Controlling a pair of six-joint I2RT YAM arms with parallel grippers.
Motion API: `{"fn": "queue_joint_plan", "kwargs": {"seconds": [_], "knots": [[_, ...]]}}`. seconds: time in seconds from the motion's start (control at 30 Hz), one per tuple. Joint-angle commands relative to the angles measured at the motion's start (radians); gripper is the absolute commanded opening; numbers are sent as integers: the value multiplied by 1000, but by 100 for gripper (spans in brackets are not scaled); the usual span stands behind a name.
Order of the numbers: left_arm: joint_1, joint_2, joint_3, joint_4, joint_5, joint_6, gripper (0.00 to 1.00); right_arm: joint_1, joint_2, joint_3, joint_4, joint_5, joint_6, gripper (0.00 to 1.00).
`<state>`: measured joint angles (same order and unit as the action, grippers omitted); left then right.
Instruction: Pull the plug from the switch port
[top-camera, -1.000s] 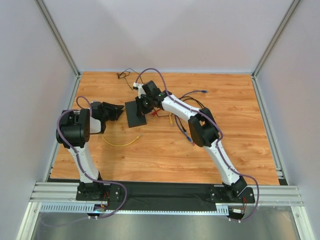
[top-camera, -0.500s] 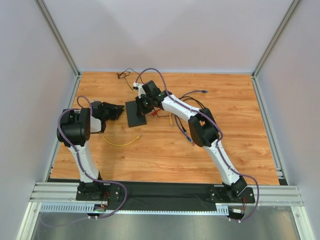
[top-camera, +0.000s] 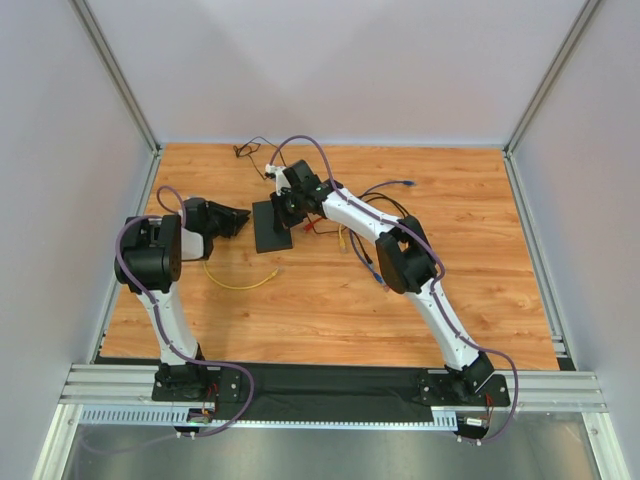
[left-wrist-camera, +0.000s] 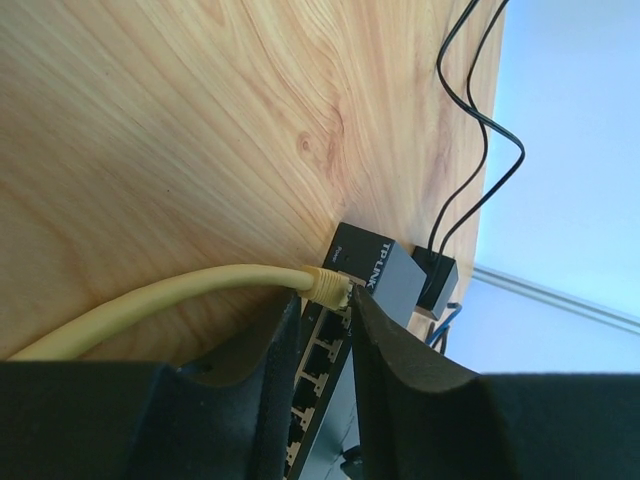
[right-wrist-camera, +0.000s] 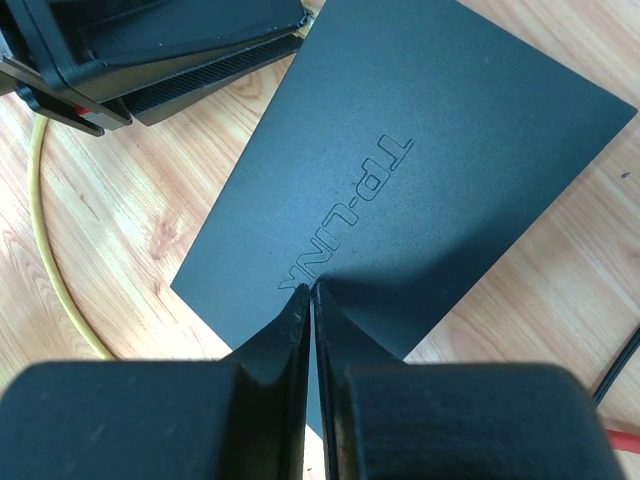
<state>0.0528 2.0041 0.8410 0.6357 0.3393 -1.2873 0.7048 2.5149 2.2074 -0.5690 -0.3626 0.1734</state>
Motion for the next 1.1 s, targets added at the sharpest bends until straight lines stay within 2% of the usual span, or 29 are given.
{"fn": "queue_joint_plan", "kwargs": {"seconds": [0.0,0.3,0.5,0.57,0.73,0.83,0.97,1.07], "knots": [[-11,7,12,-50,-42,57,33,2,35,38,-54,28,-35,5],[-14,-7,-5,-33,-71,88,27,2,39,48,-63,42,-37,6],[-14,1,-8,-12,-69,91,27,4,62,52,-72,54,-2,5],[-16,2,-20,27,-60,83,29,4,61,49,-74,57,0,5],[-19,-5,-106,220,-51,19,42,-4,56,34,-94,59,-12,5],[-30,-7,-128,300,-51,-30,44,-14,27,-11,-100,56,-52,5],[-50,-22,-146,315,-98,-44,44,-42,-4,-34,-74,27,-86,5],[-51,-25,-177,341,-155,-75,45,-60,4,3,-78,-1,-113,5]]}}
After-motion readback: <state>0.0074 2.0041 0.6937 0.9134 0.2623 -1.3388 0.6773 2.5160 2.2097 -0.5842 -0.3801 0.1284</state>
